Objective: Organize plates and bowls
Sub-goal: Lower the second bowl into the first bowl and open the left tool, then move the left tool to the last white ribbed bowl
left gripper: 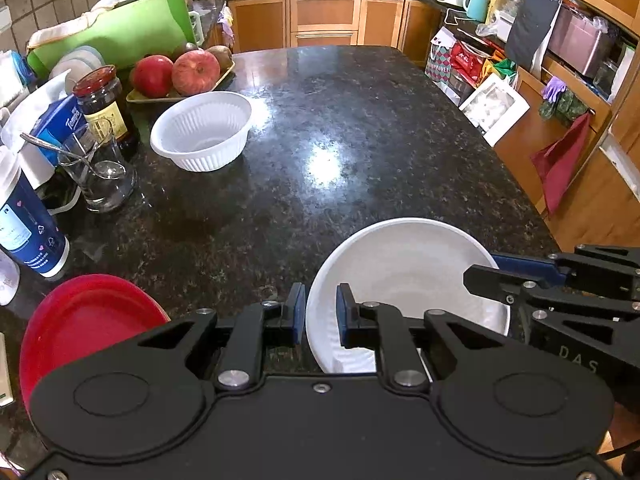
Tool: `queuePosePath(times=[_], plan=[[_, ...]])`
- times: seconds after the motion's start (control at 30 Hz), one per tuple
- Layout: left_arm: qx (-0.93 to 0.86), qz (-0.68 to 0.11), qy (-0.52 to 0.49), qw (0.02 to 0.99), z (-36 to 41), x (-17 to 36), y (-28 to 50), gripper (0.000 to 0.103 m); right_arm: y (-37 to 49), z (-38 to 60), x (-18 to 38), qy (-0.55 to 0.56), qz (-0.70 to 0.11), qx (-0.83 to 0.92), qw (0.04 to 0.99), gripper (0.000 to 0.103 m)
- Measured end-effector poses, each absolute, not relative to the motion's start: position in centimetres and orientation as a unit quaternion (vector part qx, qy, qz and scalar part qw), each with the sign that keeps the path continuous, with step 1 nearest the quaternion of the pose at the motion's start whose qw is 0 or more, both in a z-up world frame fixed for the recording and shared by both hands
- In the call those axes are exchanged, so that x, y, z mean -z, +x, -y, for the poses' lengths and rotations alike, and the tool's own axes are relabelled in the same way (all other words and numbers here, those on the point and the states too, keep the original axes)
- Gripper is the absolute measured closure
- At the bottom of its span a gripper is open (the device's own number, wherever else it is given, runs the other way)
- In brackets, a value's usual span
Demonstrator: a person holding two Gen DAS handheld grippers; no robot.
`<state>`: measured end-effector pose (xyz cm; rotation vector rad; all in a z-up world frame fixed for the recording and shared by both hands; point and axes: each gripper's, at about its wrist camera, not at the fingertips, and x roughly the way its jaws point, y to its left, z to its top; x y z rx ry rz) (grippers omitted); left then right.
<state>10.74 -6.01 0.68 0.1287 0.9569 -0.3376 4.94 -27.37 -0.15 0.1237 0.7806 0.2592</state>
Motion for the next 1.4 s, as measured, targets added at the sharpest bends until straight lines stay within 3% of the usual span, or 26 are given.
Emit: queuePosePath(times=[0.67, 1.4], plan=[[0.153, -0.454, 0.049, 0.877, 5.2, -0.9, 11.4, 0.081, 6.4, 28.8, 0.3, 0.071, -0.367, -0.099, 0.922, 0.081], [0.080, -0.414, 0.018, 0.906, -1.3, -5.4, 16.3, 0.080, 13.6, 22.3, -6.7, 0.082, -0.373, -0.229, 0.895, 0.077]])
